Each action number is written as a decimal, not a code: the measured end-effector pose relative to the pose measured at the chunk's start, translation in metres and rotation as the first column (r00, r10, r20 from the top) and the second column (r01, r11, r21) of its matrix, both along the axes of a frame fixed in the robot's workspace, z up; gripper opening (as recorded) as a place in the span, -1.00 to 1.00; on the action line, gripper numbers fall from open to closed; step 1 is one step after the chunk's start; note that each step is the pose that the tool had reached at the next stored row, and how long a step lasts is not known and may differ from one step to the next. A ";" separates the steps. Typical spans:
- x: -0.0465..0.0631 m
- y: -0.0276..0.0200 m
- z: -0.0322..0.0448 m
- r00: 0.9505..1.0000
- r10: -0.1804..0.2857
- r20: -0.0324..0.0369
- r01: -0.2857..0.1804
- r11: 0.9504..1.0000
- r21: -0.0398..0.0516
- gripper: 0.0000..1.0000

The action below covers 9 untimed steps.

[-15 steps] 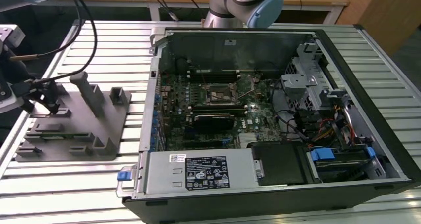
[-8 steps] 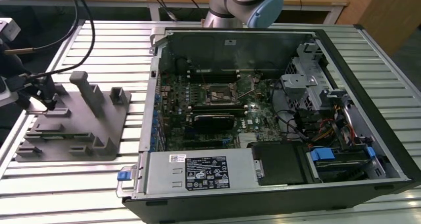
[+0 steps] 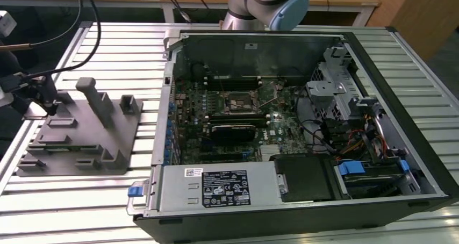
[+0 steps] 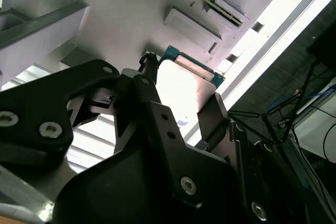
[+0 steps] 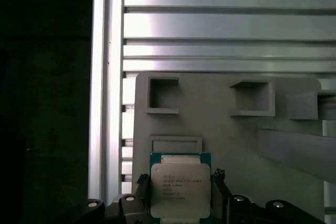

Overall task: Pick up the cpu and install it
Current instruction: 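Pick up the cpu and move it towards the insertion slot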

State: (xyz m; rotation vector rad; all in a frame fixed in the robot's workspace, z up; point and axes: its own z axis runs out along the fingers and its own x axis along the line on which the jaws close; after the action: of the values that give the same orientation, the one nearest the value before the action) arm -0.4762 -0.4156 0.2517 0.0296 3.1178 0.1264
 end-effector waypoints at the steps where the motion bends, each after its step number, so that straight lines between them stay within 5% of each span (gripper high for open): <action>1: 0.000 0.0000 0.0020 1.000 0.000 0.000 0.000 1.000 0.000 0.09; 9: 0.000 0.0004 0.0156 1.000 0.000 0.000 0.000 1.000 0.000 0.09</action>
State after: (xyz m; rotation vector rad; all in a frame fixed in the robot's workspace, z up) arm -0.4762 -0.4153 0.2673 0.0295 3.1177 0.1263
